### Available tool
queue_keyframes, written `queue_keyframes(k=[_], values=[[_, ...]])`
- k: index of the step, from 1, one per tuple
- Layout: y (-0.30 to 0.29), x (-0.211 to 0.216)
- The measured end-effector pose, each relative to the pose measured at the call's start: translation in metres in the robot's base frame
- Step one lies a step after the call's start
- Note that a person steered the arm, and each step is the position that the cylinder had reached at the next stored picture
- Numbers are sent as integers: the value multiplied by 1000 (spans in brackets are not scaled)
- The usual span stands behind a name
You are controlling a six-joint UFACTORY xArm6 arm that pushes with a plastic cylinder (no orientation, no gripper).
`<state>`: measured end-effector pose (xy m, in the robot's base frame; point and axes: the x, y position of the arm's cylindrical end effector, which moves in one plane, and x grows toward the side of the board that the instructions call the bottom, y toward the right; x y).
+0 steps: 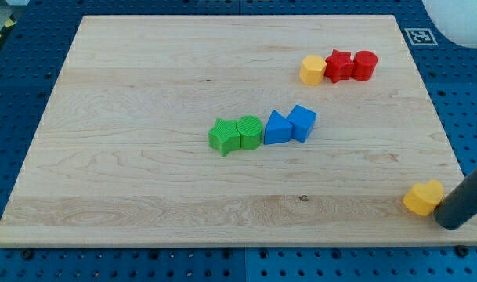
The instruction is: Push yellow heart slightly towards up
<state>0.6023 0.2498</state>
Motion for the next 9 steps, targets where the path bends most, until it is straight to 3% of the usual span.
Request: queue_keyframes(k=[4, 7, 8, 9], values=[[-11, -6], [-13, -39], [-14, -16], [-22, -21]])
